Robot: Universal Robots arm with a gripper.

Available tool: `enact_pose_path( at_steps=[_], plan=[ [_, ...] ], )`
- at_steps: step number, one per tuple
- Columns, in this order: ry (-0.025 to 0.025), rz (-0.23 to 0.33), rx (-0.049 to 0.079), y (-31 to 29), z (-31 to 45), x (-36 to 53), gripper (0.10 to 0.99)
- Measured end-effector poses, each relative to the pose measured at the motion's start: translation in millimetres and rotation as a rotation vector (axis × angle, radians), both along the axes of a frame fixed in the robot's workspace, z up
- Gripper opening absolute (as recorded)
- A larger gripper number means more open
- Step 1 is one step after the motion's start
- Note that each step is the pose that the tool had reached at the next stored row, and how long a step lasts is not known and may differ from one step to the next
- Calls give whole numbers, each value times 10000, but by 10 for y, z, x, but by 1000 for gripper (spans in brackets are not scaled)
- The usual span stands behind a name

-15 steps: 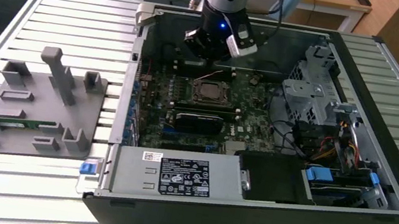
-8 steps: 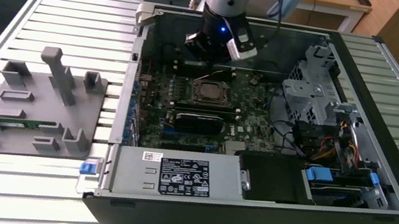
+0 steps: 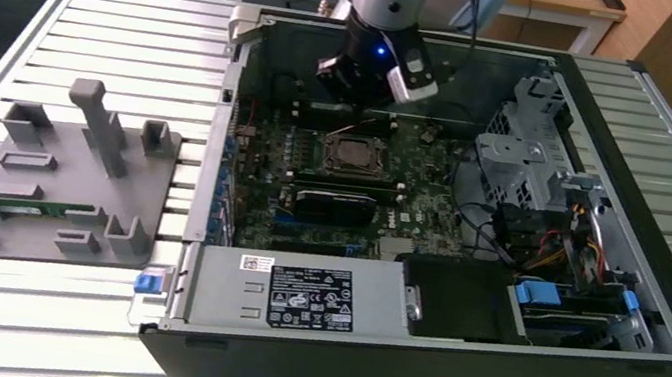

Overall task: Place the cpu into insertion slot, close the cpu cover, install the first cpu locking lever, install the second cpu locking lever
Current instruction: 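Install the first cpu locking lever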

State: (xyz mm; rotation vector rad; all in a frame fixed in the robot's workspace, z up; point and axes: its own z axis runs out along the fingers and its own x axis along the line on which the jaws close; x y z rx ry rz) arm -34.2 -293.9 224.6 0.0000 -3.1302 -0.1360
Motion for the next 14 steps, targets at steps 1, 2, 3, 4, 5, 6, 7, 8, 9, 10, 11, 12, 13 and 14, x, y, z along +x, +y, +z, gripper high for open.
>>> enact_pose_path(
  at_steps=[1,2,3,4,5,6,7,8,9,10,11,12,13,14],
  plan=[
    [0,0,-1,4,-6,6,106],
    [0,1,-1,7,-12,11,106],
    [1,1,-2,11,-19,17,106],
    [1,1,-3,14,-25,24,106],
    [1,0,-4,18,-32,31,106],
    [1,0,-4,22,-39,40,106],
    [1,1,-6,26,-46,47,106],
    [1,0,-5,30,-53,55,106],
    [1,1,-6,33,-60,62,106],
    [1,1,-6,37,-67,70,106],
    [0,1,-7,40,-72,76,106],
    [0,1,-10,44,-78,82,106],
    [0,0,-14,47,-85,89,106],
    [1,0,-17,51,-92,98,106]
  ],
)
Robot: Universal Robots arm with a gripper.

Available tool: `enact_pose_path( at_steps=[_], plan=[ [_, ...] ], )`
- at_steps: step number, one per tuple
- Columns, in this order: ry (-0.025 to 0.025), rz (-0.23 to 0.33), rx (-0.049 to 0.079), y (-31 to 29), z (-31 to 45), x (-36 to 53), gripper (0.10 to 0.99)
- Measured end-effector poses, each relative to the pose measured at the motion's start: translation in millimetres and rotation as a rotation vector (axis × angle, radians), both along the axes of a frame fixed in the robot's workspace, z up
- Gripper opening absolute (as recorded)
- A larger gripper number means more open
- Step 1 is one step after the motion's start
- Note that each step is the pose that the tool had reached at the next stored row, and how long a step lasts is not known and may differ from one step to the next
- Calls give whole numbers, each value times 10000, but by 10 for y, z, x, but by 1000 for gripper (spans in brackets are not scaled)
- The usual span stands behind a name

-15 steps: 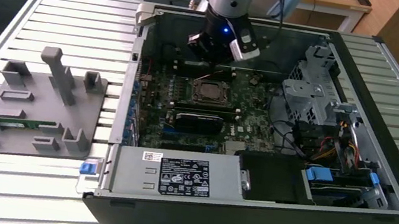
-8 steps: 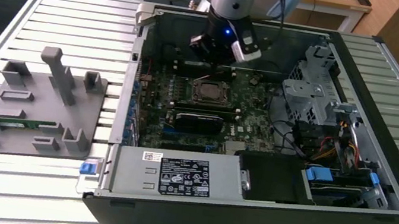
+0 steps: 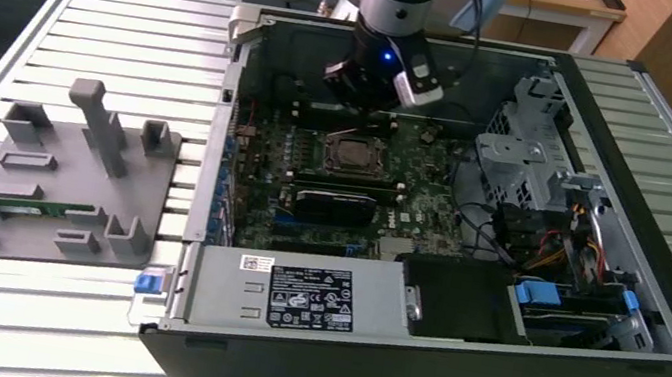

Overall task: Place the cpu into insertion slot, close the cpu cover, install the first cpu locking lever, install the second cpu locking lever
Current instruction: 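Install the first cpu locking lever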

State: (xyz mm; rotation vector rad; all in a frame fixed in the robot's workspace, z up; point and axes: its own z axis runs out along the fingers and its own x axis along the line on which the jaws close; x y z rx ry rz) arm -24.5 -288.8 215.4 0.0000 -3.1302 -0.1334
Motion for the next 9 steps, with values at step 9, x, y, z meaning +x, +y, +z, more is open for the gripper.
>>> enact_pose_path(
  at_steps=[9],
  plan=[
    [1,-1,-61,25,-68,62,106]
  ],
)
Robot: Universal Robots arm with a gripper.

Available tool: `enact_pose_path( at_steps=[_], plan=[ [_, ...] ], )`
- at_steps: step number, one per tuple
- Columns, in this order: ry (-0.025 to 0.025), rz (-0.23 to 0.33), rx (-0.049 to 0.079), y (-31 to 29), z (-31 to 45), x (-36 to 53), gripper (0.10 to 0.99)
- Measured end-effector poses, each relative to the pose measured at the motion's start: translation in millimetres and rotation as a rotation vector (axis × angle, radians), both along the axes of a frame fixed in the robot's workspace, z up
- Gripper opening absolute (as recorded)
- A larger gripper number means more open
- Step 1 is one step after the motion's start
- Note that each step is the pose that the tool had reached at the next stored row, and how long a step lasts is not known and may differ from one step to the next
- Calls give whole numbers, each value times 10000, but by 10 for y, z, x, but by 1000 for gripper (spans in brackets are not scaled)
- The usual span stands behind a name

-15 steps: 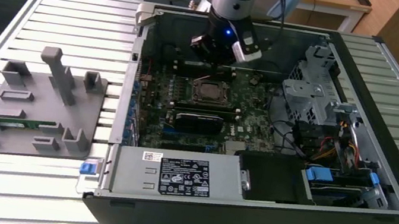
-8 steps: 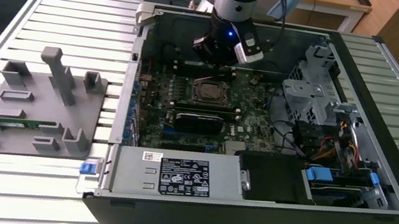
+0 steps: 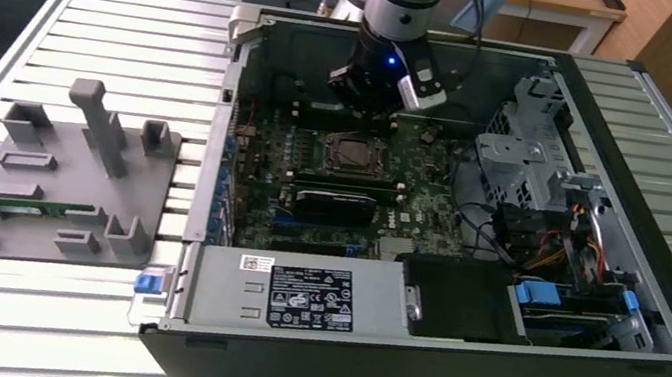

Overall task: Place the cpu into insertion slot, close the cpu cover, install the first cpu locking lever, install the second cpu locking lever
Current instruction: 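Install the first cpu locking lever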

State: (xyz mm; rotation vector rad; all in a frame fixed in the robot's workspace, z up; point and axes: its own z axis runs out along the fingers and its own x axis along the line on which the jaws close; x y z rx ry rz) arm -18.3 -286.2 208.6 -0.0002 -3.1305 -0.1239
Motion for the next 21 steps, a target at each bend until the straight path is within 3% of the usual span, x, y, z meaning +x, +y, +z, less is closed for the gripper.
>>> enact_pose_path(
  at_steps=[12,21],
  plan=[
    [1,1,-278,1,-73,17,106],
    [1,1,-380,20,-77,20,106]
  ],
)
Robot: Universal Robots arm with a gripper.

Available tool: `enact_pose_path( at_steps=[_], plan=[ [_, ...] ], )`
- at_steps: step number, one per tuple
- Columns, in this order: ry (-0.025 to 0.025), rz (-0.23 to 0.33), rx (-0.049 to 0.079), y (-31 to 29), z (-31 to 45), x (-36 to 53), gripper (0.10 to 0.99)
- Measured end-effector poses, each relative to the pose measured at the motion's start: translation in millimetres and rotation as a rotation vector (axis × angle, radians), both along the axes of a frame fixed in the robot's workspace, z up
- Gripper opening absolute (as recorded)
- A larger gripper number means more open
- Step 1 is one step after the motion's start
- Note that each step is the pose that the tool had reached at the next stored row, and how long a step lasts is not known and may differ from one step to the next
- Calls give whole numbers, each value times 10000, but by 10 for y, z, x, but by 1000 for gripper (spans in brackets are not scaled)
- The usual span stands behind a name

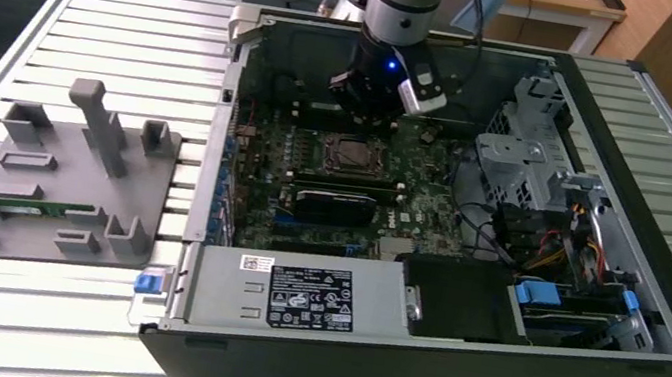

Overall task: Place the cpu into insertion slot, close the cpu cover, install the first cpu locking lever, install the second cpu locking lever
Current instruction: 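Install the first cpu locking lever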

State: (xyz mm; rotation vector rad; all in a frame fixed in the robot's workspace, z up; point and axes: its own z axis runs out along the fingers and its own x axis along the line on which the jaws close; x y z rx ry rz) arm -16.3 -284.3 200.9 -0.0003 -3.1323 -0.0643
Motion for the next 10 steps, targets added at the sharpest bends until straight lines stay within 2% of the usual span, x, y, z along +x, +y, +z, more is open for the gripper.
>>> enact_pose_path(
  at_steps=[10],
  plan=[
    [2,0,-103,27,-13,5,106]
  ],
)
